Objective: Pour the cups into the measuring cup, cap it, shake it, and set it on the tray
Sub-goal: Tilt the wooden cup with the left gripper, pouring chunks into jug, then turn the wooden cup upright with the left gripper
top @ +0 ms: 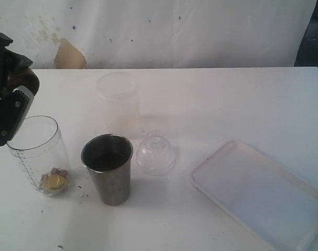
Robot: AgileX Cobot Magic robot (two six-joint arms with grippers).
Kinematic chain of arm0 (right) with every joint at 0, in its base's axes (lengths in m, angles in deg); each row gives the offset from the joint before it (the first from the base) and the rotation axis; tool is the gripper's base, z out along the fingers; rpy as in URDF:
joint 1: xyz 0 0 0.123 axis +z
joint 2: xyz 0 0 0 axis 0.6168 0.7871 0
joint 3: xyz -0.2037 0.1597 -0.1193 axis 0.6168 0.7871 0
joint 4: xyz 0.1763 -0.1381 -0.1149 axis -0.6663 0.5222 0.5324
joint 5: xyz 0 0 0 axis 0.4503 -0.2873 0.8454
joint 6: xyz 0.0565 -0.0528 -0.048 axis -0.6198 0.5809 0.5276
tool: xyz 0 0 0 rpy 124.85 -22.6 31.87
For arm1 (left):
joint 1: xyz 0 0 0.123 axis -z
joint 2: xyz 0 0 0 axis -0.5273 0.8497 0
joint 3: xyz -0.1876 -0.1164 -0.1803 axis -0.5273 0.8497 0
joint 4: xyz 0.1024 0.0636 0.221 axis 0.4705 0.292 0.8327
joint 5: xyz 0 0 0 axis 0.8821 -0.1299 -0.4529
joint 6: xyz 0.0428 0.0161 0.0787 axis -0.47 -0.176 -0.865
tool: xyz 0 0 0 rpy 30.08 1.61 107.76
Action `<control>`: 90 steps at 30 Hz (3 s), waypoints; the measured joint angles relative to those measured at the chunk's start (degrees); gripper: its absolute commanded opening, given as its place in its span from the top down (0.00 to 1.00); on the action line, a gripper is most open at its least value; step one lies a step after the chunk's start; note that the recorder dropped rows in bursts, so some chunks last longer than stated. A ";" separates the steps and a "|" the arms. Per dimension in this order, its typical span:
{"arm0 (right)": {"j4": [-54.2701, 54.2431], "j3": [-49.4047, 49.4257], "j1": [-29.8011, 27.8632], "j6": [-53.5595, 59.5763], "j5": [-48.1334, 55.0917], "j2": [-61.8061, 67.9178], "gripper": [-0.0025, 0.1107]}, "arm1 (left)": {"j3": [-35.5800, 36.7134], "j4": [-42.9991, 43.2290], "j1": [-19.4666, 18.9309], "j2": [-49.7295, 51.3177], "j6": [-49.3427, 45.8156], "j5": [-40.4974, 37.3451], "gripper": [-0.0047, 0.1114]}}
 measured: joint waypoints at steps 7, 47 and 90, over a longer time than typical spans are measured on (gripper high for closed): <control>0.00 0.00 0.00 0.00 0.00 0.00 0.98 | 0.00 0.00 0.00 0.00 0.00 -0.22 0.96; 0.00 0.00 0.00 0.00 0.00 0.00 0.98 | 2.22 -0.11 0.00 0.00 -32.85 1.45 0.96; 0.00 0.00 0.00 0.00 0.00 0.00 0.98 | -1.22 -6.08 0.00 0.00 19.30 -4.65 0.96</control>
